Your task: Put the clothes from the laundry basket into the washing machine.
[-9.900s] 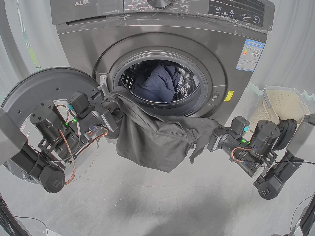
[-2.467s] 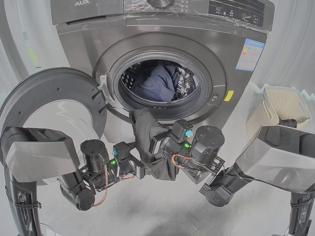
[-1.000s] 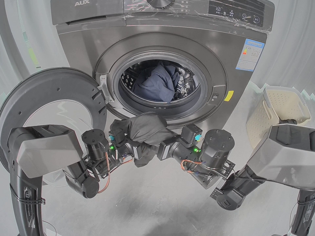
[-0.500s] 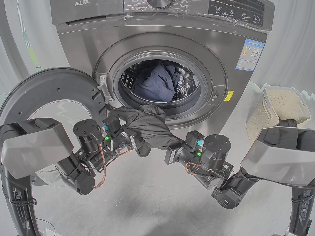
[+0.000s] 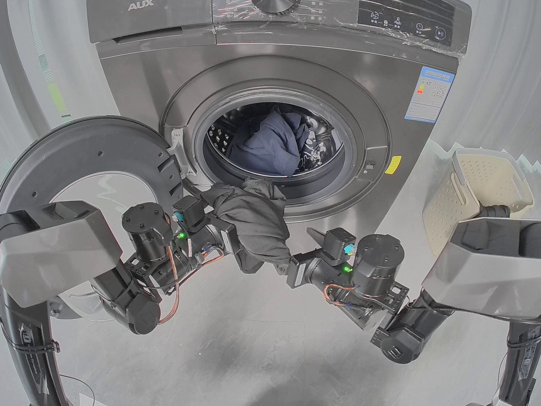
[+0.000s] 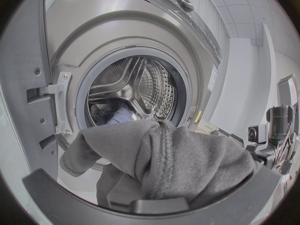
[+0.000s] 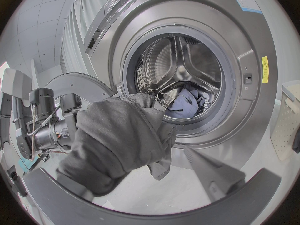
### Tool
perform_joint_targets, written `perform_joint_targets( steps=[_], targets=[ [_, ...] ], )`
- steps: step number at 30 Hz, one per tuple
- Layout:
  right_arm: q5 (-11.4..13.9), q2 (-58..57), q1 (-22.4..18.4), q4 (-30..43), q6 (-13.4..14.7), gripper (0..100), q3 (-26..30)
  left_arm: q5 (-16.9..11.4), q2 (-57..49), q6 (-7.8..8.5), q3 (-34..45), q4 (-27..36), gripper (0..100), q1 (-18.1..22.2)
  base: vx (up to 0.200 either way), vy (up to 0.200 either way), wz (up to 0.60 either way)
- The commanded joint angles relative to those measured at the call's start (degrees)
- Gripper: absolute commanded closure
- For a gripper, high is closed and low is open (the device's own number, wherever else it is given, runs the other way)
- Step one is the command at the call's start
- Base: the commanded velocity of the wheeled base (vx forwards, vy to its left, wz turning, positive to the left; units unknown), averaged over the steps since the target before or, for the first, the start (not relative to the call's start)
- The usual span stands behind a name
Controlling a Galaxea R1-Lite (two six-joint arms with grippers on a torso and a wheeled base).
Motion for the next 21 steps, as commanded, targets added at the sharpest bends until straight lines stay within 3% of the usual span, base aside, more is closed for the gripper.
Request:
perform_joint_targets(
  steps=[1, 5, 10, 17, 21],
  targets=[
    [3.56, -12.03, -0.92, -0.01, -1.77, 0, 12.42, -0.02, -1.83, -0.66, 0.94, 0.06, 100, 0.33, 0.000, 0.000, 0.00],
    [6.90, -17.48, -1.09, 0.08, -3.18, 0, 21.12, -0.10, -2.36, -0.57, 2.52, 0.06, 100, 0.24, 0.000, 0.000, 0.00],
    [10.77, -18.80, -2.41, -0.19, -5.55, 0, 25.95, -0.02, -3.76, -0.48, 4.27, 0.06, 100, 0.33, 0.000, 0.000, 0.00],
    [11.30, -19.24, -5.84, 1.13, -8.72, 0, 20.94, -0.37, -8.33, -0.04, 7.88, 0.06, 100, -0.20, 0.000, 0.000, 0.00],
    [11.47, -15.72, -9.71, -1.51, -8.36, 0, 20.94, -0.37, -8.60, 0.31, 8.23, 0.06, 100, -0.11, 0.000, 0.000, 0.00]
  ],
)
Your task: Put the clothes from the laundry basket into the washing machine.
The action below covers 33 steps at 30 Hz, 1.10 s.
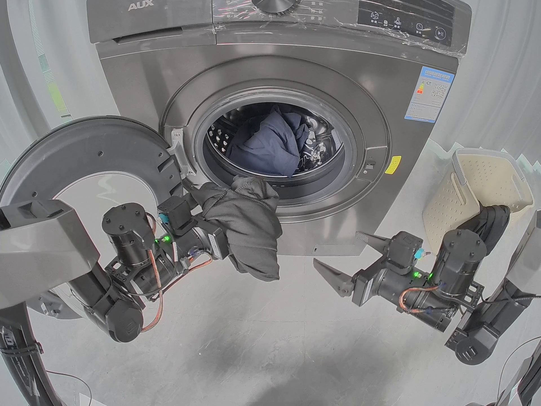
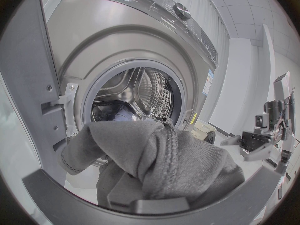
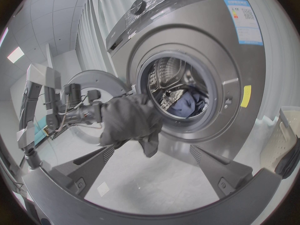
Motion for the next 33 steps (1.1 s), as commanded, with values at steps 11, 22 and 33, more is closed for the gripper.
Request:
perform_joint_targets(
  steps=[11, 22, 33],
  targets=[
    [-0.33, 4.43, -3.92, -3.75, -0.18, 0, -0.47, 0.40, -2.56, 1.30, 2.97, 0.01, 100, -0.82, 0.000, 0.000, 0.00],
    [-0.42, 5.39, -2.77, -3.75, 0.26, 0, -0.21, 0.23, -1.60, 1.57, 3.32, 0.01, 100, -1.08, 0.091, 0.000, 0.00],
    [-0.42, 5.22, -1.63, -3.75, 0.43, 0, 0.14, 0.23, -1.60, 1.66, 3.41, 0.01, 100, -2.05, 0.200, 0.000, 0.00]
  ],
)
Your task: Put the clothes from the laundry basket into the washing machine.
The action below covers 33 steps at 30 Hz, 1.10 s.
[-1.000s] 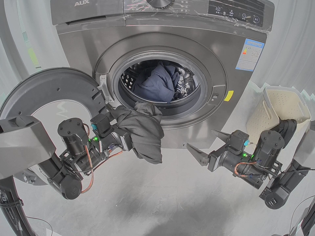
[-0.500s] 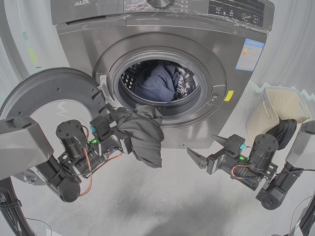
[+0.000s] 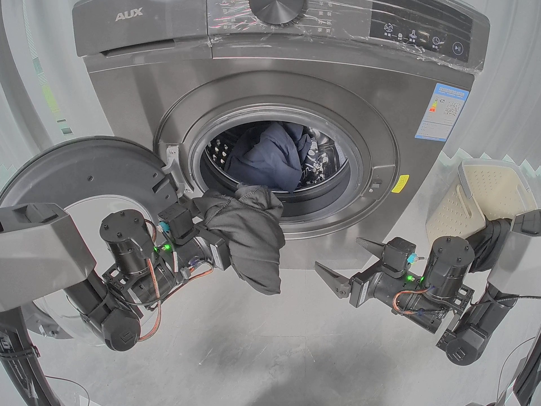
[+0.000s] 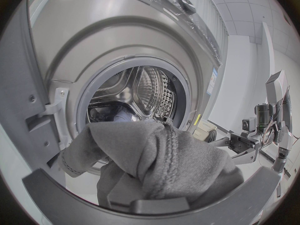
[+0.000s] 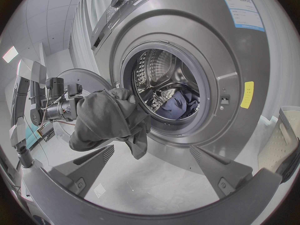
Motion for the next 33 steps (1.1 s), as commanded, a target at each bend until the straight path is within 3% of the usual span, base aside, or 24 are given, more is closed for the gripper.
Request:
perform_joint_targets(
  steps=[1, 5, 16, 19, 20, 21, 24, 28, 33],
  targets=[
    [0.01, 0.10, 0.25, -0.02, 0.02, 0, 0.08, -0.04, 0.22, -0.01, 0.02, -0.01, 100, -0.27, 0.200, 0.000, 0.00],
    [0.01, -0.17, 1.04, -0.02, 0.02, 0, 0.52, 0.05, 0.31, -0.01, 0.20, -0.01, 100, -1.50, 0.200, 0.000, 0.00],
    [0.01, -0.69, 1.74, -0.02, 0.02, 0, 2.19, 0.05, 0.39, -0.01, 1.52, -0.01, 100, -3.69, 0.000, 0.000, 0.00],
    [0.01, -0.78, 2.27, -0.02, 0.02, 0, 2.19, 0.84, 0.83, 0.87, 1.61, -0.01, 100, -3.96, 0.000, 0.000, 0.00],
    [0.01, -0.78, 2.62, -0.02, 0.02, 0, 2.28, 2.42, 1.54, 3.06, 2.13, -0.10, 100, -5.28, 0.000, 0.000, 0.00],
    [0.01, -0.96, 2.79, -0.02, 0.02, 0, 2.54, 3.30, 1.89, 3.24, 2.05, -0.10, 100, -6.59, 0.000, 0.000, 0.00],
    [0.01, -1.92, 3.41, -0.02, 0.02, 0, 2.98, 5.85, 3.91, 2.10, 1.43, -0.01, 100, -8.53, 0.000, 0.000, 0.00],
    [0.09, -2.10, 2.97, -0.02, -0.07, 0, 3.42, 3.56, 7.34, 0.43, -2.00, 0.07, 100, -10.20, 0.000, 0.000, 0.00],
    [0.09, -1.75, 3.50, -0.02, -0.07, 0, 3.60, 3.30, 11.29, -0.01, -10.61, 0.16, 100, -9.14, 0.000, 0.000, 0.00]
  ],
)
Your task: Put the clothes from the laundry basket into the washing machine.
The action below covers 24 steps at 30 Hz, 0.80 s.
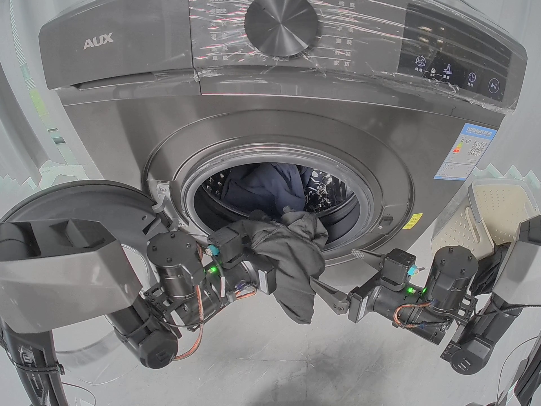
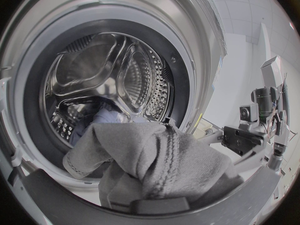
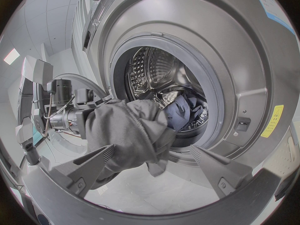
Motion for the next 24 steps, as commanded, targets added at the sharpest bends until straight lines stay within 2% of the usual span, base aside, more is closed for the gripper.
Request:
perform_joint_targets(
  steps=[1, 2, 9, 11, 22, 24],
  targets=[
    [0.02, 0.04, 0.40, -0.02, -0.03, 0, 0.67, -0.56, 6.05, -0.85, -8.65, 0.14, 100, 0.90, 0.000, 0.000, 0.00],
    [0.02, 0.04, 0.31, -0.02, -0.03, 0, 0.67, -0.56, 6.14, -0.94, -8.91, 0.14, 100, 0.99, 0.000, 0.000, 0.00],
    [0.20, 0.04, 0.05, -0.02, -0.03, 0, 1.90, -0.21, 12.73, -5.34, -19.99, 1.37, 100, 1.61, 0.000, 0.000, 0.00],
    [0.20, 0.04, 0.05, -0.02, -0.03, 0, 1.90, -0.21, 13.96, -5.95, -22.80, 2.78, 100, 1.52, 0.000, 0.000, 0.00],
    [0.29, 0.13, 0.23, -0.02, -0.03, 0, 1.72, 0.67, 18.80, -5.77, -38.97, 16.22, 100, 3.63, 0.000, 0.000, 0.00],
    [0.20, 0.22, 0.31, -0.02, -0.03, 0, 1.72, 2.07, 20.11, -5.69, -43.10, 18.33, 100, 3.81, 0.000, 0.000, 0.00]
  ],
)
